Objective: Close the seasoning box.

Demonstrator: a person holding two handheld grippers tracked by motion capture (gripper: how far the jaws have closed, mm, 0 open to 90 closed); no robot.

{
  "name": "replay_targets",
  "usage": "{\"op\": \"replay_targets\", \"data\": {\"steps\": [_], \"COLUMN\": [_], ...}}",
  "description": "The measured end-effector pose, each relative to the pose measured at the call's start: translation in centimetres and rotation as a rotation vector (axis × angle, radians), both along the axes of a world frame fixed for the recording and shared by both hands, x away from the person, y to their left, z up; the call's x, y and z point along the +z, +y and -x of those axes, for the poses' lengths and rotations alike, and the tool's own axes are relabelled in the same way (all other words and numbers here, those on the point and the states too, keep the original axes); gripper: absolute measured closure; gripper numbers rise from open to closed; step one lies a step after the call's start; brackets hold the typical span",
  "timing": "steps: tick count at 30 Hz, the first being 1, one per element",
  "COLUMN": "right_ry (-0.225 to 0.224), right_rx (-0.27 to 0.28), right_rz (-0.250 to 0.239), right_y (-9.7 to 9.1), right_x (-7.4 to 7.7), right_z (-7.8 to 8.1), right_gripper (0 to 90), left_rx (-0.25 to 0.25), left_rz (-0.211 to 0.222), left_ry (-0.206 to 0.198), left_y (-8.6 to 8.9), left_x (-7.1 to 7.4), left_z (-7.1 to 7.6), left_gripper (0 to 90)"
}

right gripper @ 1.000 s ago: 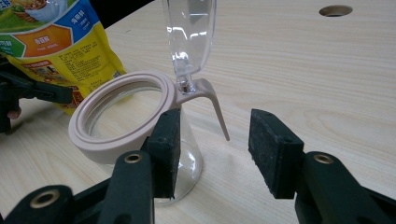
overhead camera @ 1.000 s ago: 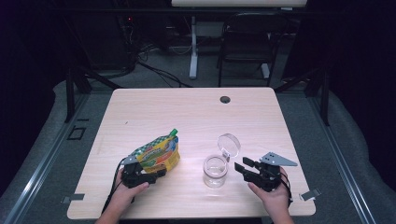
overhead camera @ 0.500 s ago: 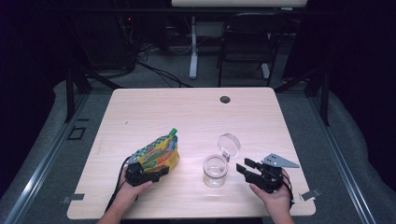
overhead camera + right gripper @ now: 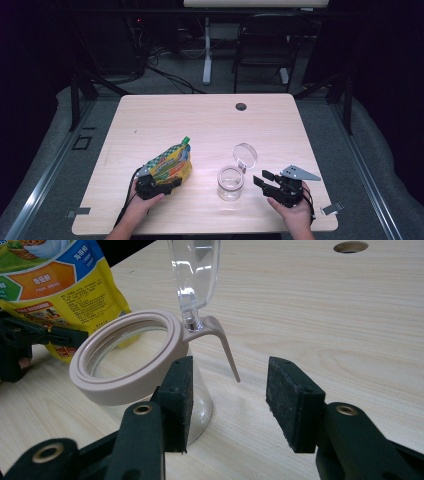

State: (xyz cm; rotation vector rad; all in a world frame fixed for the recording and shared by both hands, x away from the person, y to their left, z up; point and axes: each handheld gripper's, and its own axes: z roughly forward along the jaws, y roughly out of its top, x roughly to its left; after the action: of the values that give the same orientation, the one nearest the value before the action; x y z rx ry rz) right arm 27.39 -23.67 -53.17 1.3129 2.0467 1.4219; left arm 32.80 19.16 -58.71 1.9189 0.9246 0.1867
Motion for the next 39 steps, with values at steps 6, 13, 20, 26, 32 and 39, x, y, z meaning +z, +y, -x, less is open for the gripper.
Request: {"op": "replay_targets", "data": {"steps": [6,13,20,26,32,39], "right_ry": [-0.001,-0.002,-0.002,-0.001,-0.001,-0.003], "right_rx": [0.001,0.006,0.006,0.006,0.008,0.008], "right_rz": [-0.003,0.001,0.0,0.004,0.006,0.004], "right_y": [0.02,0.06,0.06,0.05,0.08,0.09], "right_x": [-0.01,0.0,0.01,0.0,0.0,0.0], "right_z": [-0.03,-0.04,-0.02,-0.03,-0.05,-0.04], "right_gripper": [54.0,54.0,54.0,54.0,54.0,54.0], "left_rx": [0.004,0.023,0.031,0.037,0.029,0.024], "left_rz": [-0.014,-0.017,-0.02,-0.026,-0.046,-0.06], "left_ry": [-0.009,-0.025,-0.027,-0.038,-0.042,-0.06], "left_y": [-0.1,-0.35,-0.45,-0.48,-0.46,-0.51], "left_x": [0.07,0.08,0.09,0.13,0.3,0.36], "left_z": [0.08,0.17,0.26,0.27,0.32,0.4], "left_gripper": [48.6,51.5,52.1,54.0,55.7,57.3]}}
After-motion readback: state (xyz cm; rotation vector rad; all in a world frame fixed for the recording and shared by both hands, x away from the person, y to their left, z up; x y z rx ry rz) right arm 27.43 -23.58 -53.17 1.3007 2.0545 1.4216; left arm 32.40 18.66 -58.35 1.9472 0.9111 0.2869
